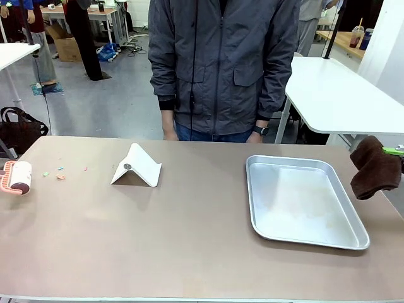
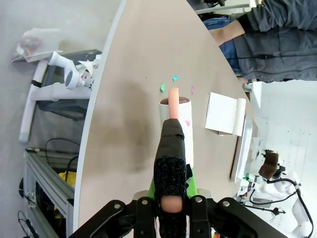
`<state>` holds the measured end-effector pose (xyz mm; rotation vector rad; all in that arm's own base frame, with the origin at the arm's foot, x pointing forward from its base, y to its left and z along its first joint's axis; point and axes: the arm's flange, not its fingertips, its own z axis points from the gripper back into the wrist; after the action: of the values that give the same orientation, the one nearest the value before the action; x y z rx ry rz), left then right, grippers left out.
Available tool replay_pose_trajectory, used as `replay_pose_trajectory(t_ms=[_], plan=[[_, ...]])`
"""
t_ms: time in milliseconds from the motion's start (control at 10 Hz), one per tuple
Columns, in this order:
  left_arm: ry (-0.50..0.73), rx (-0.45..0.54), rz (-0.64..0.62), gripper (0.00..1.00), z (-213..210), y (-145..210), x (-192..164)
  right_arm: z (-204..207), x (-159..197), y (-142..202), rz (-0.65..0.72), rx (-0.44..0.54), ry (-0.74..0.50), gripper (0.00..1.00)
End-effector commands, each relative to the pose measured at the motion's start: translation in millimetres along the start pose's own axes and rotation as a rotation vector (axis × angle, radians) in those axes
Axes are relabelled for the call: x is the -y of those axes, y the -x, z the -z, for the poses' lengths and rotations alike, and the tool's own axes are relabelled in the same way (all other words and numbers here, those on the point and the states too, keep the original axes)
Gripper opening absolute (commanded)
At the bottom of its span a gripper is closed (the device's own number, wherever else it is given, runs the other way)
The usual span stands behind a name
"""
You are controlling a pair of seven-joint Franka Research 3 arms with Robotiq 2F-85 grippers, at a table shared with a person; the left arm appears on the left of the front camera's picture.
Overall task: Clean the surface of the table.
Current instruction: Clean the area not pointed to by the person.
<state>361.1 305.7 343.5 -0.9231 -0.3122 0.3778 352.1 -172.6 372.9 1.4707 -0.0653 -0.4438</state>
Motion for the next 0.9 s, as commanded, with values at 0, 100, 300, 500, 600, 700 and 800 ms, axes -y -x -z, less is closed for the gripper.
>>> replay_pose_trajectory(t_ms=[0, 100, 300, 500, 600, 700, 800], plan=[[-0.027, 0.002, -0.067, 0.18, 7.8, -2.5, 2.9, 0.2, -3.6, 0.1, -0.008, -0.001, 0.001, 0.11], [-0.033, -0.005, -0.09, 0.18, 12.4, -5.4, 1.2, 0.2, -3.6, 0.1, -0.008, -0.001, 0.001, 0.11], [-0.038, 0.025, -0.115, 0.18, 21.9, -13.6, -1.6, 0.2, -3.6, 0.1, -0.008, -0.001, 0.001, 0.11], [-0.046, 0.055, -0.121, 0.18, 27.8, -17.3, -3.9, 0.2, -3.6, 0.1, -0.008, -0.001, 0.001, 0.11], [-0.05, 0.058, -0.122, 0.18, 30.1, -16.8, -4.1, 0.2, -3.6, 0.1, -0.008, -0.001, 0.001, 0.11], [-0.064, 0.07, -0.119, 0.18, 34.6, -16.2, -3.9, 0.2, -3.6, 0.1, -0.008, -0.001, 0.001, 0.11], [-0.071, 0.052, -0.109, 0.18, 38.7, -16.4, -4.3, 0.2, -3.6, 0.1, -0.008, -0.001, 0.001, 0.11]])
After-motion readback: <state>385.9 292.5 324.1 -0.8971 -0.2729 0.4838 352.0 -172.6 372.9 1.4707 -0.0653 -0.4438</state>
